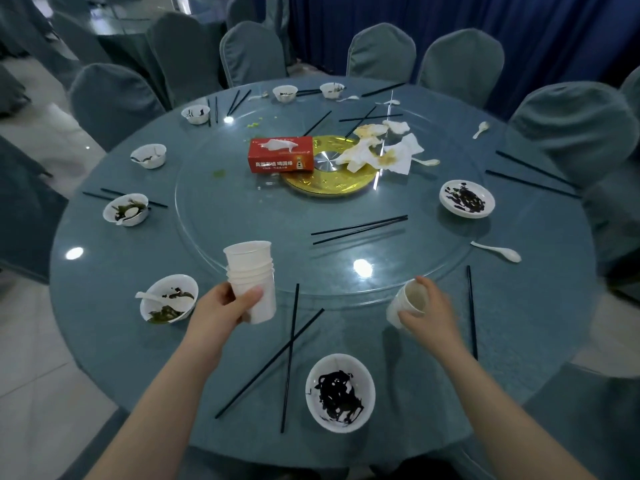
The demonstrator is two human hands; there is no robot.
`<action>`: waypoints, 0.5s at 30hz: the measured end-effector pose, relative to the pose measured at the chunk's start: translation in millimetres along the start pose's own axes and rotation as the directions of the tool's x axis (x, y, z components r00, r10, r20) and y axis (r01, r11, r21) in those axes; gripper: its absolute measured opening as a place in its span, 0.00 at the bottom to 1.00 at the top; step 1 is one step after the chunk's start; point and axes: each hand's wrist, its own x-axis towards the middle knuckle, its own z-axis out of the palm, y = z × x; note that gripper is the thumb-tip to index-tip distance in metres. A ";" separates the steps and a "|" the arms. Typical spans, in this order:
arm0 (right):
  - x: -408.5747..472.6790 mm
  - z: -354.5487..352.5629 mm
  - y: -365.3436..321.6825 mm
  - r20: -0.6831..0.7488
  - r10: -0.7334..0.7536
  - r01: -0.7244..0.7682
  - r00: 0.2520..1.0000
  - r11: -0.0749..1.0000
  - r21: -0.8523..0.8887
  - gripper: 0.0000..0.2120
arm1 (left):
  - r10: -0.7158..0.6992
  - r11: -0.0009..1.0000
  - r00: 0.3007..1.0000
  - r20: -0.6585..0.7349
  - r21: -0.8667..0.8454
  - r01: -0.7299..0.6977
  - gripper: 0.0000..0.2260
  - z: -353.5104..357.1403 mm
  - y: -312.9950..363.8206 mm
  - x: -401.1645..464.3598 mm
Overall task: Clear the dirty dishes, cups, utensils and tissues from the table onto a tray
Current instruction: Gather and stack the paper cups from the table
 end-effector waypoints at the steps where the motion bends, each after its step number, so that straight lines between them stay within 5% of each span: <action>1: -3.1 3.1 -11.7 0.007 -0.024 0.023 1.000 0.997 0.079 0.32 | 0.007 0.999 1.000 -0.005 0.033 -0.007 0.15 -2.9 -1.2 -0.1; 9: -32.2 40.4 -122.9 0.150 -0.313 0.227 0.938 0.880 0.418 0.30 | 0.097 0.955 0.994 -0.040 0.284 -0.082 0.18 -31.1 -4.6 -11.6; 15: -50.0 76.4 -185.7 0.258 -0.484 0.316 0.836 0.809 0.495 0.29 | 0.247 0.810 0.969 -0.027 0.554 -0.191 0.26 -60.8 4.7 -37.6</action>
